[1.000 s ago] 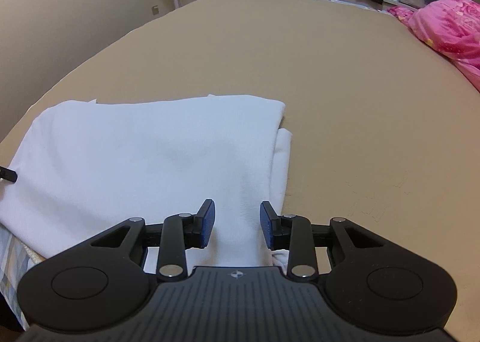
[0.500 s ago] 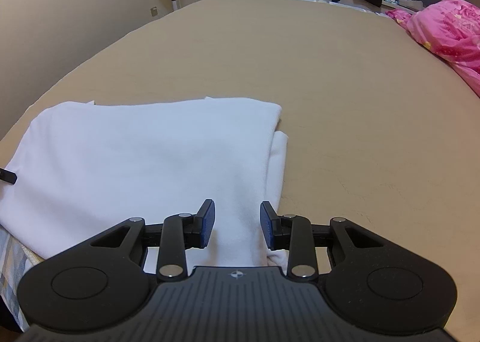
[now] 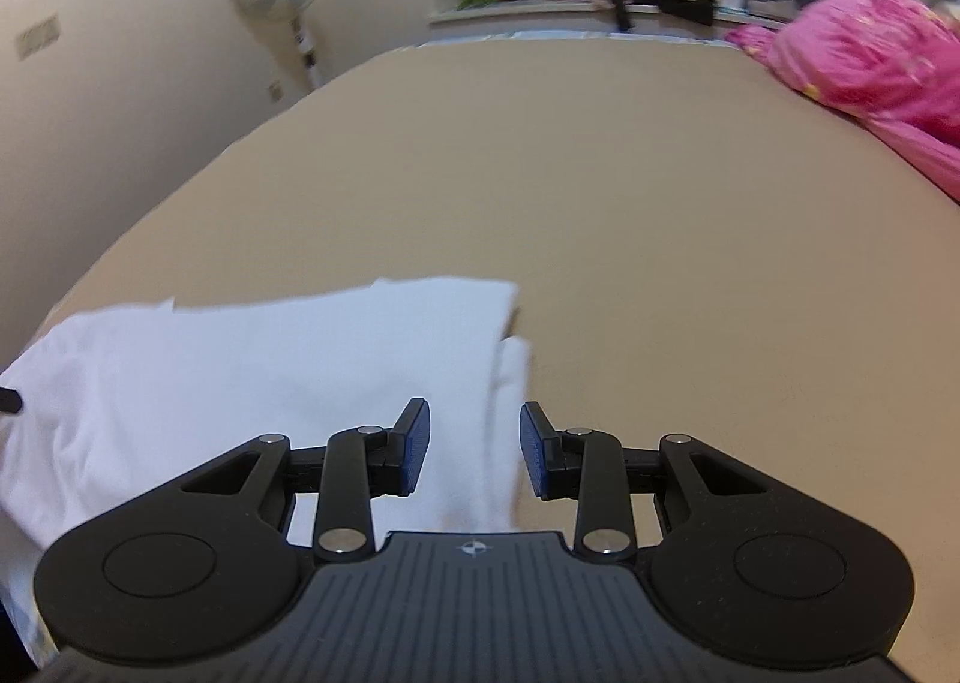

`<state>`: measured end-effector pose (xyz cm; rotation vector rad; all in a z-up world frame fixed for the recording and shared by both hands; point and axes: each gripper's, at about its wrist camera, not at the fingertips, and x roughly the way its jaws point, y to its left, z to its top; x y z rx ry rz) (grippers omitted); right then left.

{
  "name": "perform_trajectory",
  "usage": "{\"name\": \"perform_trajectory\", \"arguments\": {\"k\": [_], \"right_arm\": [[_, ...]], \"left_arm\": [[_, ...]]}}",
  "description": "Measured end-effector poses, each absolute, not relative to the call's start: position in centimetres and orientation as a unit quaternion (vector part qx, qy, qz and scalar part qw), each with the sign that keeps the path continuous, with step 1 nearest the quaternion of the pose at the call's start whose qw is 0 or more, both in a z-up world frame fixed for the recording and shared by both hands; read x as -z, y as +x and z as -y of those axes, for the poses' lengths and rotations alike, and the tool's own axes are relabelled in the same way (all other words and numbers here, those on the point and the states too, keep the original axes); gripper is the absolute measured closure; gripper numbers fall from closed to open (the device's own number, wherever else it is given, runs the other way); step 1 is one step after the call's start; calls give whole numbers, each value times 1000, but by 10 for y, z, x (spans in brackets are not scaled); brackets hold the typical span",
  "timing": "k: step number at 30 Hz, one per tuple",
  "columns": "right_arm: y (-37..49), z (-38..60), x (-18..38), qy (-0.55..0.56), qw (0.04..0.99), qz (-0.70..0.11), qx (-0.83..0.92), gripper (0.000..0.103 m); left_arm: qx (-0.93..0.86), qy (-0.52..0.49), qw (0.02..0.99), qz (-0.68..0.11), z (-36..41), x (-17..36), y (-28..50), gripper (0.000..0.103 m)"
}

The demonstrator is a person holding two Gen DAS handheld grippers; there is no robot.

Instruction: Fold small clothes

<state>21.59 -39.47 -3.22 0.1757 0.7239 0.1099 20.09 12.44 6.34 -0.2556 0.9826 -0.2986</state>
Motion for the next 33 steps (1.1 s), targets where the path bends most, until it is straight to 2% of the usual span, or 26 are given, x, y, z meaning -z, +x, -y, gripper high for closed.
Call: {"name": "perform_trajectory", "arguments": {"k": [5,11,13,16,20,25,30,33], "right_arm": [[212,418,30,115,931,-344,-22,69],[209,431,31,133,933,-334,-6,69],[209,434,32,145,932,-333,-6,69],[210,437,35,174,925,-336,-22,69],[217,427,42,214,901,-367,-87,68],[227,400,63,224,860,-432,-151,57],[236,376,88,208,834,-488,-151,53],[239,366,99,187,834,-500,-138,53]], "left_arm": [[211,-105,860,-452,-14,-92,217,85],[304,-116,824,-464,121,-85,235,83],[341,-144,803,-468,131,-83,234,66],[355,-124,824,-423,111,-96,224,64],[335,-34,856,-393,57,-100,197,64],[324,31,869,-374,-8,-74,154,64],[310,-42,870,-382,-45,-24,141,64],[279,-89,854,-430,-42,5,152,64]]}}
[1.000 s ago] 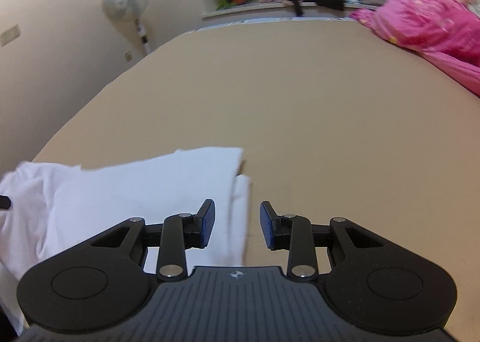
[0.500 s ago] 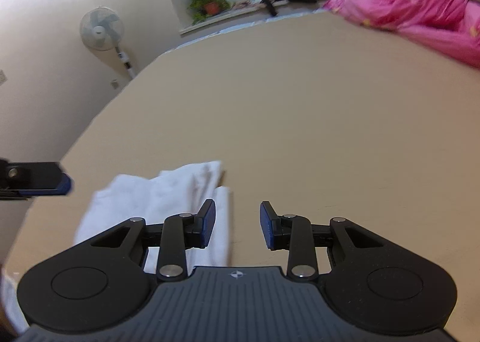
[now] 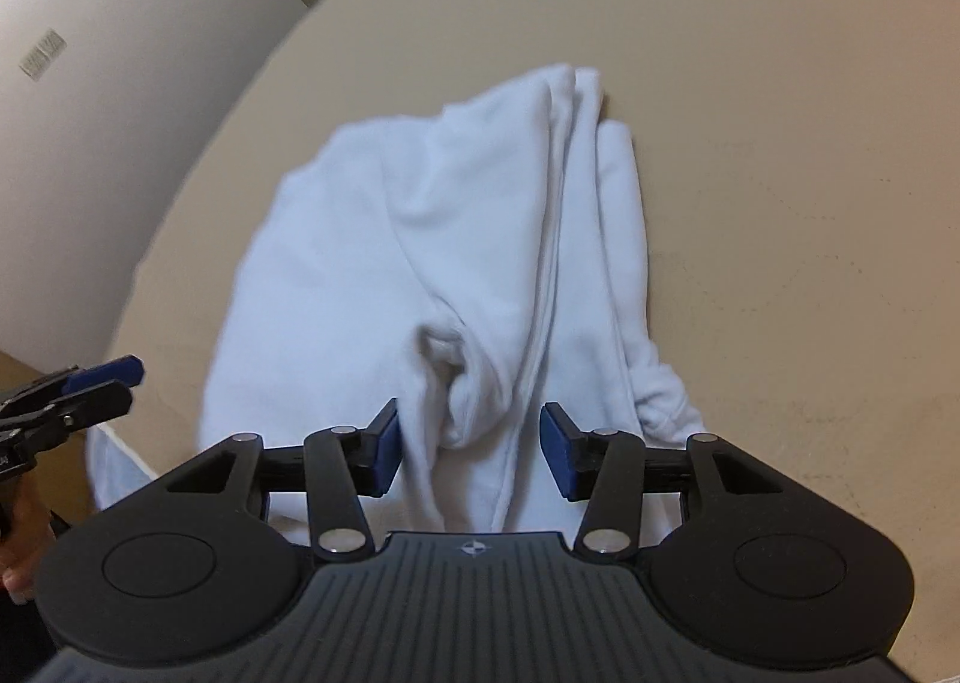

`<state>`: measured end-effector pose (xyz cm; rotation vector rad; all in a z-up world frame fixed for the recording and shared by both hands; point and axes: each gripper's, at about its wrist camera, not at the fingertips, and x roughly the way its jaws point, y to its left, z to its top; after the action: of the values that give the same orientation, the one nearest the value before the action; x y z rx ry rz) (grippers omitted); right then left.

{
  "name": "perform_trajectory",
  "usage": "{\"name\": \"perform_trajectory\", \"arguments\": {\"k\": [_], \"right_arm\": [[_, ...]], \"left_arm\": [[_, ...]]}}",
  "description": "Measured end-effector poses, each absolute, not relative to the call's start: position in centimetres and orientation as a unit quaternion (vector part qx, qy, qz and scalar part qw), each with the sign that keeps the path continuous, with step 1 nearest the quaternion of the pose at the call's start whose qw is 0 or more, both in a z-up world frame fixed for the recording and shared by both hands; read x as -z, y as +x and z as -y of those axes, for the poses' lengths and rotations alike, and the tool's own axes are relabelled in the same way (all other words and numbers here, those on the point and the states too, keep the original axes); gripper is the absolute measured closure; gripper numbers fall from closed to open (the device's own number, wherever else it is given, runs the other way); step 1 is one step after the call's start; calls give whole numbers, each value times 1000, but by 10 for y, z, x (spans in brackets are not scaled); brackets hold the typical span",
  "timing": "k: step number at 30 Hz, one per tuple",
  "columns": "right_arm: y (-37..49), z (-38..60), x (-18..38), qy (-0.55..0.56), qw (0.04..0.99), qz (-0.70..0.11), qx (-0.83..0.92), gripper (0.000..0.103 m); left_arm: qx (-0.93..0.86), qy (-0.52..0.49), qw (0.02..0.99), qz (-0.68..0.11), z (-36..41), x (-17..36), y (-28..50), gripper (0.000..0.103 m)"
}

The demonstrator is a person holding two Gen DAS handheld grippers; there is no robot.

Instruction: Fold small clothes

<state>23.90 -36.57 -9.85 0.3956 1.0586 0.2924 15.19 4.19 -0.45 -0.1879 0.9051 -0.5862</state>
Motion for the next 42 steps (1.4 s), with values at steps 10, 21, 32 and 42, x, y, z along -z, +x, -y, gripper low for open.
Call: {"name": "perform_trajectory", "arguments": {"k": [10,21,32,42], "right_arm": [[215,392,50,235,892,-339,-183,94],[218,412,84,142,882,-444,-71,80],[239,383,89,70,864,-489,-103,60],[259,415,49,165,909,-373,-82,55]], "left_arm": [[320,-46,855,-406,-12,8,155,64],[305,76,831,-458,15,34,148,62],[315,74,836,-444,21,32,148,55],[300,-61,826,-473,-29,-1,204,45]]}}
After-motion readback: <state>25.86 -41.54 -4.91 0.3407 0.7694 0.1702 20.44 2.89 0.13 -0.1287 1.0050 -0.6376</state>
